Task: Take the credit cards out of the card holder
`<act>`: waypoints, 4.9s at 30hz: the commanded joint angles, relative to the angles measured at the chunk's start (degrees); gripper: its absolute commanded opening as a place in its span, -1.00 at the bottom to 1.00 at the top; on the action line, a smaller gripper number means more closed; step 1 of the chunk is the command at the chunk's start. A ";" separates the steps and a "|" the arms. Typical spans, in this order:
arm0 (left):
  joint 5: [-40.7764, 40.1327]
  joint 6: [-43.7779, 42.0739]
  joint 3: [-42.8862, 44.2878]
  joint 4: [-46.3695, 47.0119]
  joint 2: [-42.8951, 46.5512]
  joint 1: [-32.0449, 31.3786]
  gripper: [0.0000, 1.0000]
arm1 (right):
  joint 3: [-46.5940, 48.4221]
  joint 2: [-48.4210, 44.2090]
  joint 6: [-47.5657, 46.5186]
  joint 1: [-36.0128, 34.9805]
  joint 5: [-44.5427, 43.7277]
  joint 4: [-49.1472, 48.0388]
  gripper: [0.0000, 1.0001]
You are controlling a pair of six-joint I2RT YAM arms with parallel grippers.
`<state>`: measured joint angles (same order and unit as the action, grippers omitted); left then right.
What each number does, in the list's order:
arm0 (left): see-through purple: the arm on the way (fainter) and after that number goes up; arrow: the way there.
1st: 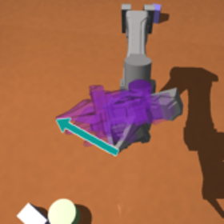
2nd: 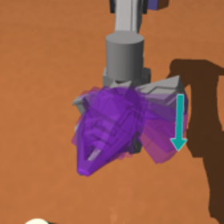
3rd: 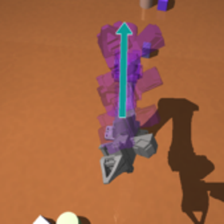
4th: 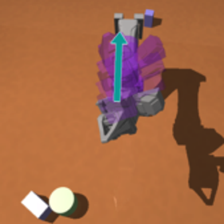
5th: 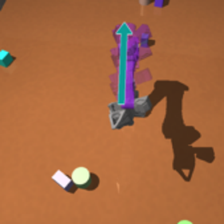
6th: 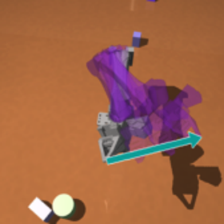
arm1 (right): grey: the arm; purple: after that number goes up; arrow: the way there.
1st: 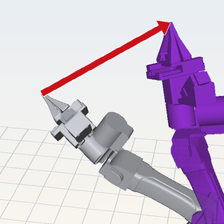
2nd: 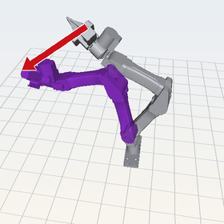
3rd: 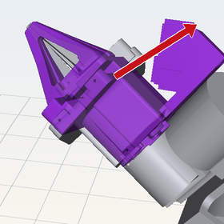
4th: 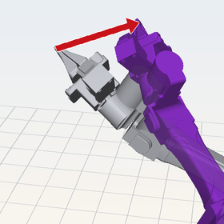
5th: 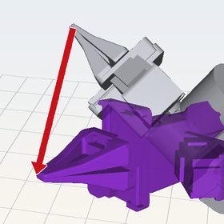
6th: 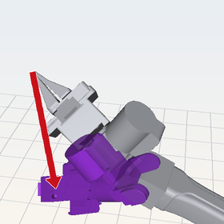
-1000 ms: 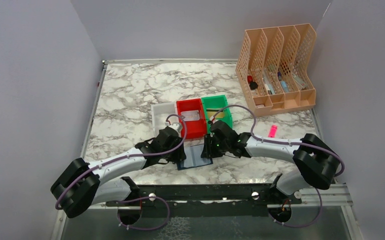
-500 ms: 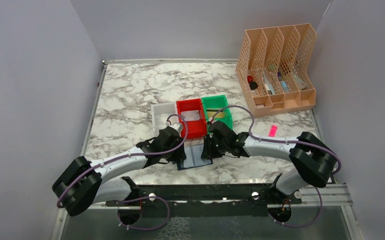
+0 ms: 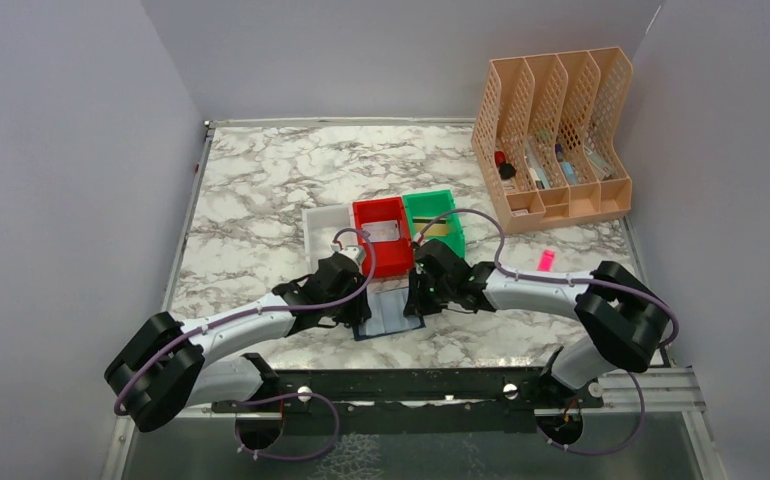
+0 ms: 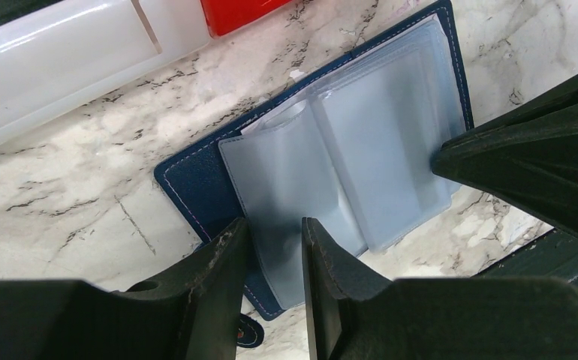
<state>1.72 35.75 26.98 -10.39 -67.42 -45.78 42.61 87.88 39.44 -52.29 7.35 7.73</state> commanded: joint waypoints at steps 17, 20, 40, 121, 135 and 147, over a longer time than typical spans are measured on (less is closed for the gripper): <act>-0.03 -0.14 0.62 0.79 1.29 -0.18 -0.31 | 5.49 -0.45 -0.37 -0.26 0.14 2.96 -0.98; 0.03 0.06 0.38 0.66 1.48 -0.18 -0.30 | 5.67 -2.07 -0.71 -0.27 -3.40 5.57 -0.98; 0.04 -0.23 1.22 0.32 1.38 -0.19 -0.31 | 5.49 0.36 -2.53 -0.25 -2.70 7.29 -0.55; -11.13 5.89 -1.47 -6.26 15.40 -0.18 -0.04 | 19.24 5.58 -6.82 -8.88 -1.69 11.77 -0.92; -18.39 10.04 -2.30 -12.24 27.20 -0.19 0.06 | 17.08 9.33 -6.77 -9.56 15.44 0.48 -0.42; -14.30 7.45 -0.47 -10.46 26.04 -0.17 0.07 | 11.91 -1.19 -4.90 -9.49 -8.32 8.14 -0.10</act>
<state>-14.55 44.80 25.28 -22.50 -41.30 -45.78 57.32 89.08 32.47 -61.52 12.95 11.51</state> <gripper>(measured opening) 0.544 0.456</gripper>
